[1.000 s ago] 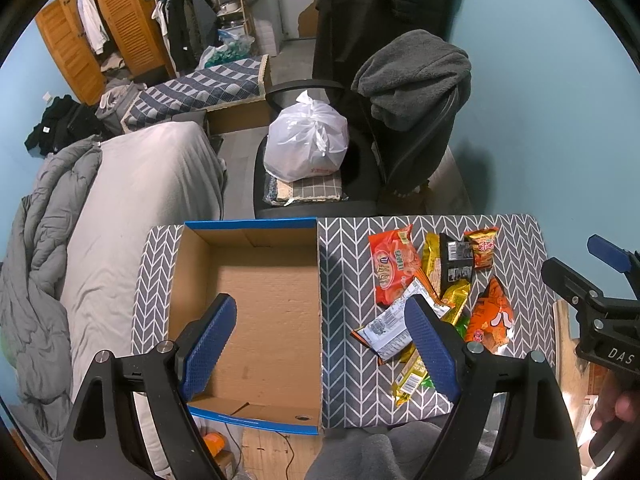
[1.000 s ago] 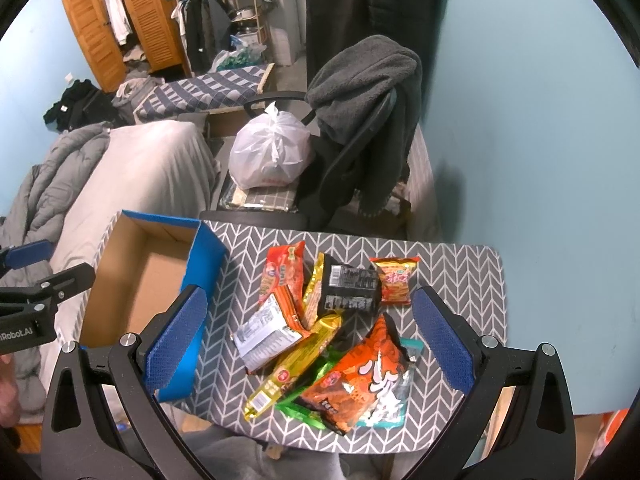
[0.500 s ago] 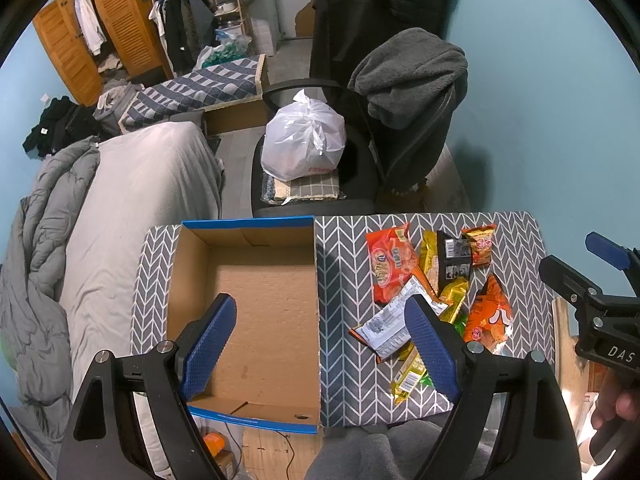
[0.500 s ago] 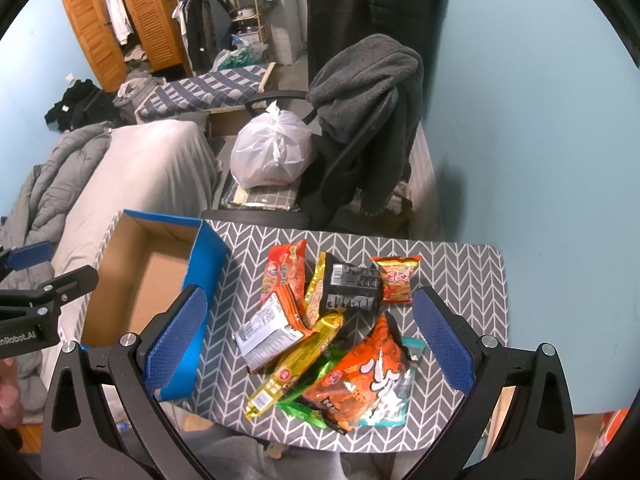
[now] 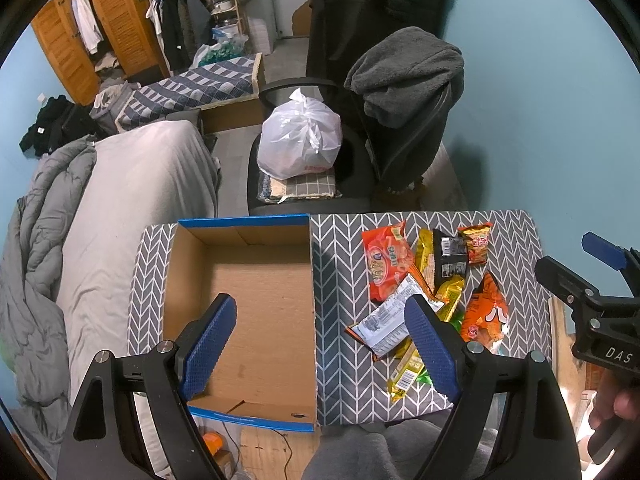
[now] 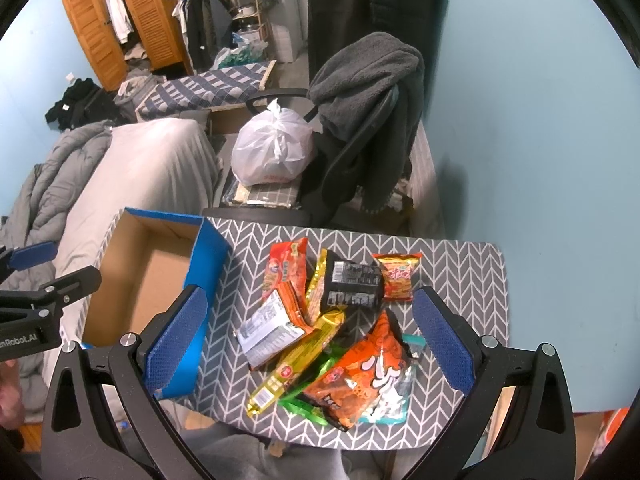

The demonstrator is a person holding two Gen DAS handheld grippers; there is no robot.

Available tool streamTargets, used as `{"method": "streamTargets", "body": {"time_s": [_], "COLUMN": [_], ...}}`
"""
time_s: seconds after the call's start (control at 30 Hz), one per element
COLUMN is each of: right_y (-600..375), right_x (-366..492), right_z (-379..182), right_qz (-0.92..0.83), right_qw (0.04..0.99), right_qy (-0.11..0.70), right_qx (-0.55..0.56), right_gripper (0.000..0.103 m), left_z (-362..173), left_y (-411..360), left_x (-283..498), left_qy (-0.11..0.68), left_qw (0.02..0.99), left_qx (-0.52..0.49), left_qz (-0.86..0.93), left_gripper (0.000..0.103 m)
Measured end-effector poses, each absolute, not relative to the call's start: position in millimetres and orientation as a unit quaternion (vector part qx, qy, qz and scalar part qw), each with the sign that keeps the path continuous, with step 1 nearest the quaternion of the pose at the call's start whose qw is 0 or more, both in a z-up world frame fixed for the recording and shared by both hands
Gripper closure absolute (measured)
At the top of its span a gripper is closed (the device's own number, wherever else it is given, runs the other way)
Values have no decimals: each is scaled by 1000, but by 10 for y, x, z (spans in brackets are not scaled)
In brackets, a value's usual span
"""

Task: Organize snacks

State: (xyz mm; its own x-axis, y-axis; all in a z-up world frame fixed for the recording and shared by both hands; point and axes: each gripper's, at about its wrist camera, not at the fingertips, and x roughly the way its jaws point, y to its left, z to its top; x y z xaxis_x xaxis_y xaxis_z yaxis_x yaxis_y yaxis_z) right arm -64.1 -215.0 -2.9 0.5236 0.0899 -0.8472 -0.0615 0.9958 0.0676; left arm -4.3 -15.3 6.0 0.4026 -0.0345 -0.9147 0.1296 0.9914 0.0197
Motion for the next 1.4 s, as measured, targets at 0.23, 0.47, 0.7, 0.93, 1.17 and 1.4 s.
{"method": "streamTargets", "body": {"time_s": [0.23,0.47,0.7,0.93,1.17,1.4], "right_y": [-2146,-2123,-2170,-2372,-2702,-2939], "right_x": [-645,-677,-650,-579,-572,-660], "right_z": [-27,-36,-81,-173,-356,-714], "right_qz": [43,41,38,27,3,-30], "right_qw": [872,870,866,858,844,818], "right_qy": [488,490,497,512,531,564], "right_qx": [15,16,21,35,73,106], "right_gripper": [2,2,2,2,2,2], "left_z": [54,40,-11,-217,-449,-748], "left_y": [-156,-153,-158,-264,-415,-588], "left_x": [-49,-50,-18,58,132,204], "left_qy": [545,546,550,555,553,558], "left_qw": [836,835,832,823,816,804], "left_qx": [44,45,47,78,116,134], "left_qz": [-50,-52,-61,-87,-121,-155], "left_gripper": [15,15,15,15,15,15]}}
